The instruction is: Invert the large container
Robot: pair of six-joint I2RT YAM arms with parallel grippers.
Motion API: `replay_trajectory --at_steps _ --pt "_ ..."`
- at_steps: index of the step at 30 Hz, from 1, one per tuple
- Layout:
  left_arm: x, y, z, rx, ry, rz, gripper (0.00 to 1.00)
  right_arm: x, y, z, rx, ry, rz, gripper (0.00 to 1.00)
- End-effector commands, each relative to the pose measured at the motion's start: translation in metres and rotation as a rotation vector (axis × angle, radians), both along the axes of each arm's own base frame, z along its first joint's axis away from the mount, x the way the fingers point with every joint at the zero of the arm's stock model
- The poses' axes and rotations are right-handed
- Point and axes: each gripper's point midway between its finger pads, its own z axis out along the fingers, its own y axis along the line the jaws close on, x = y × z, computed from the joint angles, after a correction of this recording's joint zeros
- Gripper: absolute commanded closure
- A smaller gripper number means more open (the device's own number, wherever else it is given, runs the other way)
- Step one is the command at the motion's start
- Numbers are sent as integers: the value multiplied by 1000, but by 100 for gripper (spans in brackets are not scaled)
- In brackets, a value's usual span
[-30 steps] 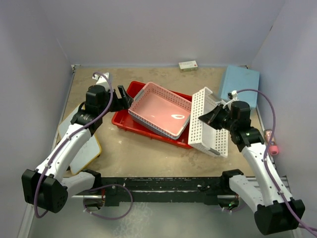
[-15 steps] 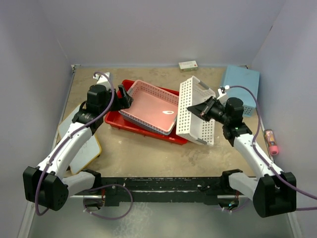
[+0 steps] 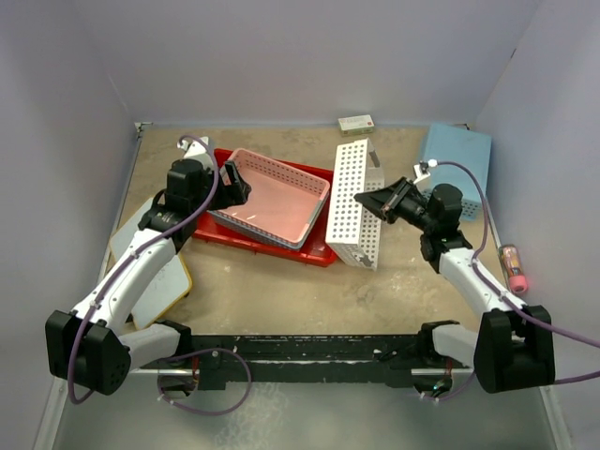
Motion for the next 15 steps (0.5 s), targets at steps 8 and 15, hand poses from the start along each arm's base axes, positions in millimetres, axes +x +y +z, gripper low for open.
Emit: replay_trajectory --at_steps 8,15 --pt "8 -2 26 13 -77 -15 20 -48 -34 -15 157 227 28 100" --pt "8 -3 27 11 -79 -25 20 -57 -67 -54 -32 380 -54 100"
